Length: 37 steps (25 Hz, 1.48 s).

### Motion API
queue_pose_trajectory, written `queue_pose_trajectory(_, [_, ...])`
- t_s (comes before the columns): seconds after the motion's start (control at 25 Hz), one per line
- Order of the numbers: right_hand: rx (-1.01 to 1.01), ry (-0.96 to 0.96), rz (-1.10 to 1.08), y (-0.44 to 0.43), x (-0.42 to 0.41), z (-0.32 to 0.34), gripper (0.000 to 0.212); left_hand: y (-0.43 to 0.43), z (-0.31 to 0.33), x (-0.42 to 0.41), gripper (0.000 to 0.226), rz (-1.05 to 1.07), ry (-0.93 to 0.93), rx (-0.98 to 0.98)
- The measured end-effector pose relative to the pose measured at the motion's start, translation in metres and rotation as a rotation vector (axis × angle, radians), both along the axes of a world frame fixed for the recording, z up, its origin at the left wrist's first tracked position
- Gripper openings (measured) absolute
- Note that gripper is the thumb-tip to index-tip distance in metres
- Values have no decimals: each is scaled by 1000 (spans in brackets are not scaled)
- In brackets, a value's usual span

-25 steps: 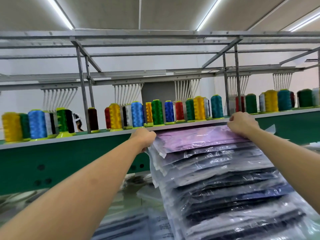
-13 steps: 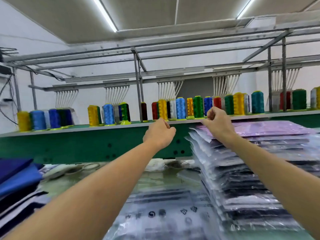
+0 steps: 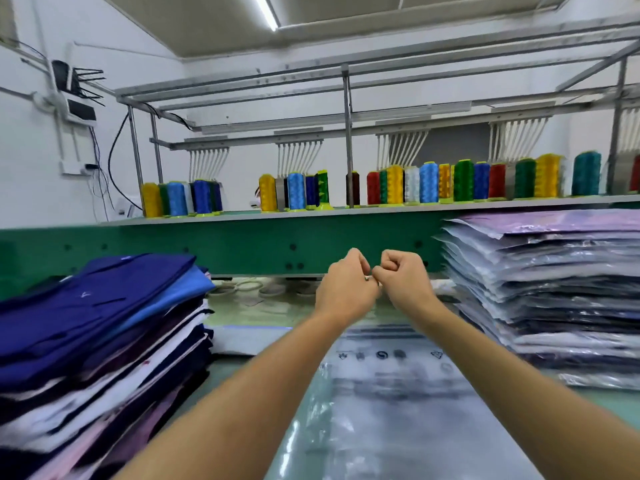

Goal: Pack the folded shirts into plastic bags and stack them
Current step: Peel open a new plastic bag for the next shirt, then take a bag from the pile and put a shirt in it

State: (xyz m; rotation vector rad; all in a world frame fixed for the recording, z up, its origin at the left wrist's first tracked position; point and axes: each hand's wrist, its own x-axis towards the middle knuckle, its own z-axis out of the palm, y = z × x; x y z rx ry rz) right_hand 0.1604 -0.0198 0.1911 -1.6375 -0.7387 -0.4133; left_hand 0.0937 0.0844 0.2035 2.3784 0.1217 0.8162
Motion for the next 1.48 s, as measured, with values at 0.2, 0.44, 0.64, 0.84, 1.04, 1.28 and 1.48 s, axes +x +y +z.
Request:
queue_pose_trajectory(0.2, [-115,132,20,2,-28,-57,52,-3,-72,-8,15,-94,147,-94])
queue_pose_trajectory(0.44, [-273,342,4,-27,-32,-132,46,-13,-168,-1,47,-221,460,-42])
queue_pose_trajectory(0.64, [-300,434,-83,-52,-17,-167,33,9,-212,4,88,-65,562,187])
queue_pose_trajectory(0.84, [-666,350,-518,-57,-8,-179,12,30,-209,5,85,-26,503,115])
queue_pose_trajectory(1.04, [-735,325,-615,-61,-5,-183,24,43,-213,2,79,43,406,17])
queue_pose_trajectory(1.28, [-464,504,-377,-76,-2,-179,15,51,-221,-1,55,90,254,-110])
queue_pose_trajectory(1.48, [-126,593,-183,-82,1,-178,13,53,-222,-5,27,130,149,-88])
